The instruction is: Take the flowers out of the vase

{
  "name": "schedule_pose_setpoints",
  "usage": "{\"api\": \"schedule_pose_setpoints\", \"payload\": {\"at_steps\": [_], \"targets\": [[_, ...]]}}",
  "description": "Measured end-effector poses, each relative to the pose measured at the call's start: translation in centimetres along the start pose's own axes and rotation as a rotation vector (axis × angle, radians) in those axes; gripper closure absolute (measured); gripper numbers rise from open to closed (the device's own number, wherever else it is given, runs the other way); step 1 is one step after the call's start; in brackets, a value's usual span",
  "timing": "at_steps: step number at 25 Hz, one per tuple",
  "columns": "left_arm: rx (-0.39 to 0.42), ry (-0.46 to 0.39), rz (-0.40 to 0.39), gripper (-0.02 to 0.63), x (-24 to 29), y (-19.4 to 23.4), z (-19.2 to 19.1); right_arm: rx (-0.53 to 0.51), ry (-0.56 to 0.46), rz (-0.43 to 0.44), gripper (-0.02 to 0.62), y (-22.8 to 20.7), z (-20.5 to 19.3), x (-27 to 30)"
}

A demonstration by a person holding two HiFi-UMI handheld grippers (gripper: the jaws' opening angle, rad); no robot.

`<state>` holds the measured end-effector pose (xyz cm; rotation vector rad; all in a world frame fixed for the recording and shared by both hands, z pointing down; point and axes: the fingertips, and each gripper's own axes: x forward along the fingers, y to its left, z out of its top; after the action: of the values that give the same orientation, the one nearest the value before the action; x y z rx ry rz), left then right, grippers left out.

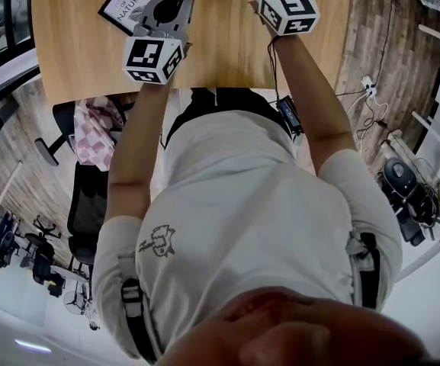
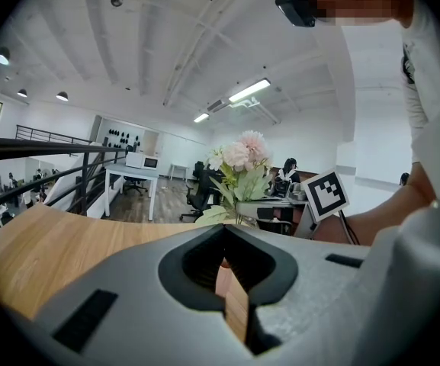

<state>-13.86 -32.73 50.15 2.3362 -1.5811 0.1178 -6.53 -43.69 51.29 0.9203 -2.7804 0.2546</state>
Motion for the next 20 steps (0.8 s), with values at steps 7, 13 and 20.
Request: {"api": "schedule_pose_setpoints", "payload": {"at_steps": [7,13,20], "targets": [[0.031,-0.027,-0.004,0.603,-1.9,-0.7,2.2,-0.01,-0.066,-0.003,0.546,1.1,4.4,-1.8],[0.048,-0.057,-0.01,0.603,-3.9,-1.3,3.6,-0.016,-0.091,0.001,0.548,3.1,6.6,-3.8],[0.074,-0.096,-0.046,0.603,-6.7,-3.1,5.5,-0.036,-0.108,0.014,0.548,6.5,8.1,-7.0]]}}
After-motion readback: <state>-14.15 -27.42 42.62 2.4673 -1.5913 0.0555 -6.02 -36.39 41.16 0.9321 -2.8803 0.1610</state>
